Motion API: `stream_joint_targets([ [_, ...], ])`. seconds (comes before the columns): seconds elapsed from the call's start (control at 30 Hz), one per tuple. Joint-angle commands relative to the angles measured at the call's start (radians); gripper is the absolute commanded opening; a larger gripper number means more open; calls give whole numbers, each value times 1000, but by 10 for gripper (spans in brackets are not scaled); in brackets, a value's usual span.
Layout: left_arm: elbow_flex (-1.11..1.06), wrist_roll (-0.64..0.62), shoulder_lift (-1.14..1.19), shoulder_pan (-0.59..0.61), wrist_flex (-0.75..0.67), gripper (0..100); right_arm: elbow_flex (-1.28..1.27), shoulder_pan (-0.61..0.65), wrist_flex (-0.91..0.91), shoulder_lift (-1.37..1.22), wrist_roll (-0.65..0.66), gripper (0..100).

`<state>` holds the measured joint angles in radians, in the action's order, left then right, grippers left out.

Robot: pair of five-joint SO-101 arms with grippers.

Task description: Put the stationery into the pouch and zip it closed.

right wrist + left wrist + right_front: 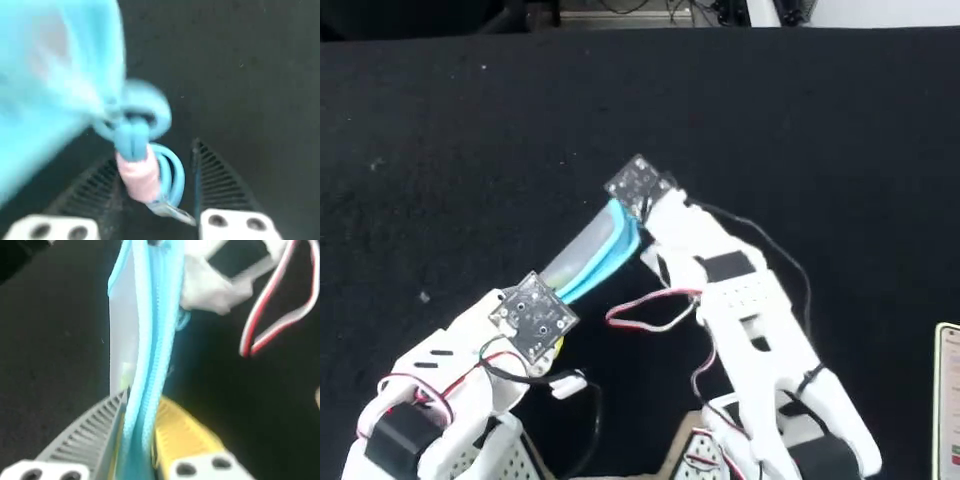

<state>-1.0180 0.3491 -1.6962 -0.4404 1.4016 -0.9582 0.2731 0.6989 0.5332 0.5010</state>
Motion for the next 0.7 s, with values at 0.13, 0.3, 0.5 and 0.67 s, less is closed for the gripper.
stream_joint_targets([
  [0.13, 35, -5, -8, 2, 0, 30, 326, 26, 273, 28, -18, 191],
  [0.3, 35, 0, -8, 24, -2, 30, 360, -51, 318, 154, -20, 191],
  [0.5, 50, 2, -9, 226, -55, 30, 266, -273, 299, 317, -155, 191],
  [0.67, 48, -3, -9, 309, -180, 30, 30, -338, 193, 395, -224, 191],
])
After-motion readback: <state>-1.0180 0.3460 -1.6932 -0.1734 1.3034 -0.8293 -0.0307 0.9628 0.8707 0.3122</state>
